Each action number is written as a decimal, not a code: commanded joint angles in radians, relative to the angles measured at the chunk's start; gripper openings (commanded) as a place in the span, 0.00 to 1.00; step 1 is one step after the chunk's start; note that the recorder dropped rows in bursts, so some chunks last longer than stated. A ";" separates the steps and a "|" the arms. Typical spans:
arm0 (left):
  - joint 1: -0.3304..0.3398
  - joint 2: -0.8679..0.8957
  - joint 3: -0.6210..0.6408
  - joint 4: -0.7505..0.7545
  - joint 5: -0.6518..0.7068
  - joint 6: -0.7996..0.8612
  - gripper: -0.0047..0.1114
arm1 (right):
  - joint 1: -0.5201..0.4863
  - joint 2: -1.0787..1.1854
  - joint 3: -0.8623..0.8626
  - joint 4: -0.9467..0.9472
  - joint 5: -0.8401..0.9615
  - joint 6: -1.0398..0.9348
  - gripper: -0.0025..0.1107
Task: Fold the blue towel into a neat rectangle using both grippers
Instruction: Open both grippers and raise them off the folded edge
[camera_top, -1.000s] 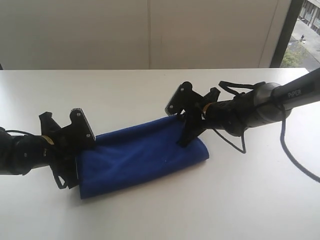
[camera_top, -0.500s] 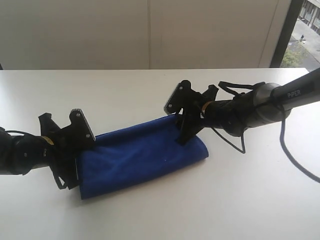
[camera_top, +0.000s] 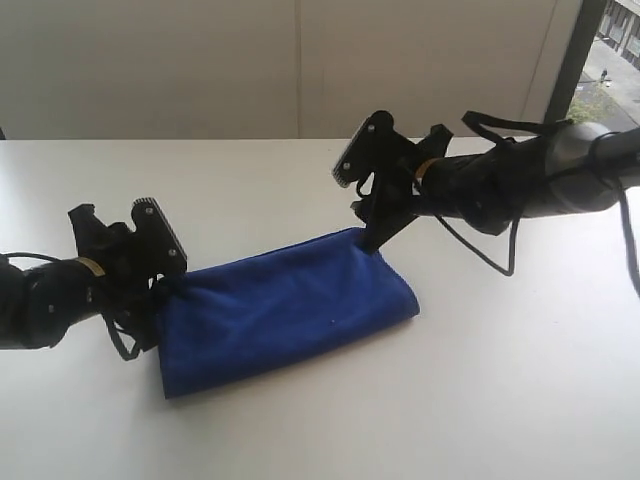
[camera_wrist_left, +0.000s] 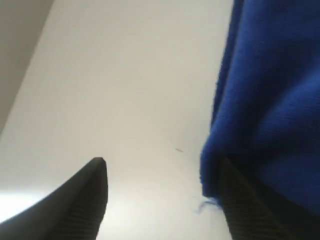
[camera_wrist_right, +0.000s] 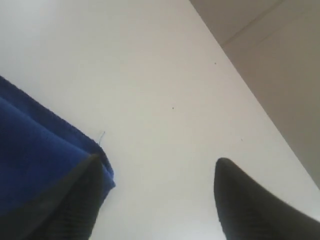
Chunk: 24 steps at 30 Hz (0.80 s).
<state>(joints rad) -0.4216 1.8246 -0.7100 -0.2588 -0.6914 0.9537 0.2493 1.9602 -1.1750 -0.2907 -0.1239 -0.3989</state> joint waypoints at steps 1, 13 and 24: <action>0.001 -0.067 -0.002 -0.018 -0.098 0.033 0.63 | -0.011 -0.056 -0.003 0.006 0.114 0.081 0.54; -0.119 -0.234 -0.002 -0.013 0.230 -0.694 0.20 | 0.019 -0.051 -0.001 0.006 0.289 0.222 0.04; -0.171 -0.297 -0.002 -0.015 0.682 -0.800 0.04 | 0.109 -0.020 -0.190 0.277 0.754 -0.128 0.02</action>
<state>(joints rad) -0.5856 1.5718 -0.7100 -0.2694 -0.1247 0.1740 0.3562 1.9302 -1.2813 -0.1613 0.4658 -0.3997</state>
